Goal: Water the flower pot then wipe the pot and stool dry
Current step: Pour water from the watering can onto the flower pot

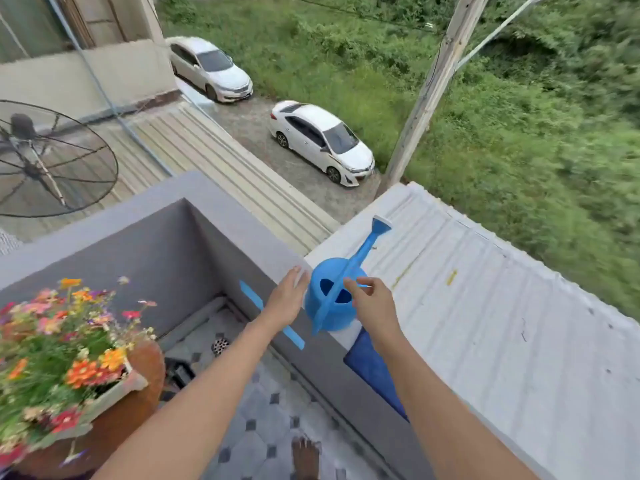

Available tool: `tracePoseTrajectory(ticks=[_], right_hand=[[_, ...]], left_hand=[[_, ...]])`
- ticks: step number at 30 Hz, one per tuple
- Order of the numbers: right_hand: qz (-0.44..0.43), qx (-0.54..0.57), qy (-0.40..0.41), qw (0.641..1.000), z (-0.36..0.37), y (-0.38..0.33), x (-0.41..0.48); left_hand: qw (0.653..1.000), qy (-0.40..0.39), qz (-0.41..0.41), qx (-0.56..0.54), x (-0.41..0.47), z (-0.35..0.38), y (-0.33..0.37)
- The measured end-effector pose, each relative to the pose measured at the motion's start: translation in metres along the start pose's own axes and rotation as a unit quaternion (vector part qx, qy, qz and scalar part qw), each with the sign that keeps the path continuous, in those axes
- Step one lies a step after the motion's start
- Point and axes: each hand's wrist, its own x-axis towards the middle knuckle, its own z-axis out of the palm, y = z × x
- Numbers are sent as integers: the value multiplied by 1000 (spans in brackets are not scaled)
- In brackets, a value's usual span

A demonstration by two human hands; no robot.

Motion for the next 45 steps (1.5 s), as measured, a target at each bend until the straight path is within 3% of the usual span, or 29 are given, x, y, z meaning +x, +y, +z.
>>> tracePoseTrajectory(ticks=[2, 8, 17, 22, 28, 32, 41, 45], right_hand=[[31, 7, -26, 999, 3, 4, 9], [21, 7, -117, 993, 5, -14, 29], [-69, -172, -223, 957, 29, -65, 36], [-210, -303, -295, 881, 71, -111, 4], [-378, -413, -311, 768, 127, -165, -44], [-452, -465, -310, 695, 165, -200, -80], [-511, -549, -309, 586, 216, -252, -147], [-507, -571, -325, 558, 231, -257, -161]], left_hand=[[999, 7, -14, -37, 11, 11, 2], [994, 14, -49, -100, 18, 36, 3], [978, 145, -71, -131, -32, 16, -12], [957, 257, -58, -125, -65, -23, -32], [922, 345, 9, -175, -119, -71, -15], [894, 397, 0, -207, -148, -93, -13], [866, 430, 8, -255, -195, -131, -5], [868, 421, -18, -263, -208, -137, -7]])
